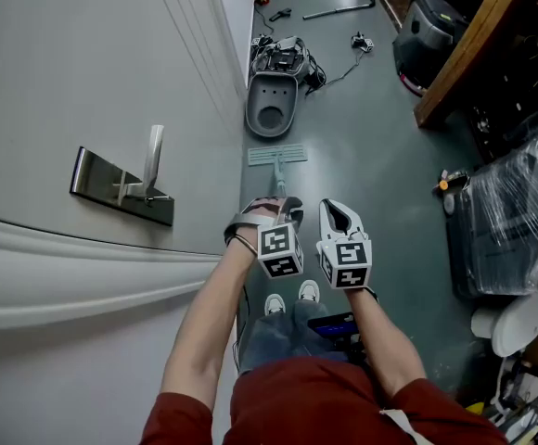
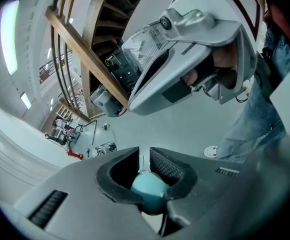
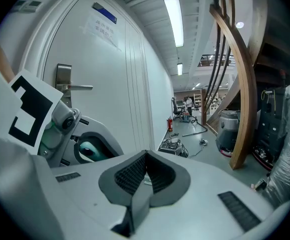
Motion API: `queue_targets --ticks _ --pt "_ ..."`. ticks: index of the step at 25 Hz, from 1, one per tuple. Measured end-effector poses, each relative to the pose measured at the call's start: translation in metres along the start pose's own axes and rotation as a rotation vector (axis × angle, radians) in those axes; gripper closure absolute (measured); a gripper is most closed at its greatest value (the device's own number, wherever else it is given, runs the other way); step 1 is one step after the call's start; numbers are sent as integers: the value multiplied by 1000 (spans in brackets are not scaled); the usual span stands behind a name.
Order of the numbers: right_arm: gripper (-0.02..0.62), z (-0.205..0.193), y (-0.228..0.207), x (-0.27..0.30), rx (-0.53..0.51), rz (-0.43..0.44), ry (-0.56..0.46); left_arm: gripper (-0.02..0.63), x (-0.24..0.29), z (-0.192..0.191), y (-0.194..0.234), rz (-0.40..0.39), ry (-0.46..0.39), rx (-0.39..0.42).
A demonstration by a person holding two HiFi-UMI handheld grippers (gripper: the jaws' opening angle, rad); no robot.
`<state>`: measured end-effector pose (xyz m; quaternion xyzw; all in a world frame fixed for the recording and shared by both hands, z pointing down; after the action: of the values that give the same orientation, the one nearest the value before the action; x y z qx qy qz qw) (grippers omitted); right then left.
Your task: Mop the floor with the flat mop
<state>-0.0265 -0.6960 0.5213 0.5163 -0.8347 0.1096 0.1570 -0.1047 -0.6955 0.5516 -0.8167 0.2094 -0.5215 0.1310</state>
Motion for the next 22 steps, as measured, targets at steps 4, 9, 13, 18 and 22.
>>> queue_targets --ticks 4,9,13,18,22 --pt "578 -7 -14 -7 19 12 8 545 3 13 2 9 19 -27" --pt "578 -16 -26 -15 38 7 10 544 10 21 -9 4 35 -5" --pt "578 -21 -30 -26 36 -6 8 543 11 25 -20 -1 47 19" --pt "578 -26 -16 -50 21 -21 7 543 -6 26 -45 -7 53 33" --pt "578 -30 9 -77 -3 -25 -4 543 -27 17 -76 -4 44 33"
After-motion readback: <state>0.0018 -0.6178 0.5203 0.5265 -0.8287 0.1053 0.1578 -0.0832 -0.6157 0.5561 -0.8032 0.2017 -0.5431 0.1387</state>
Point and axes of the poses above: the fingertips, and each gripper's own axes: x forward along the fingers, y to its left, z out of its top, the point moved 5 cm from there along -x, backward along the fingers, and after that the axes turned 5 degrees about -x, right-handed, at the moved point
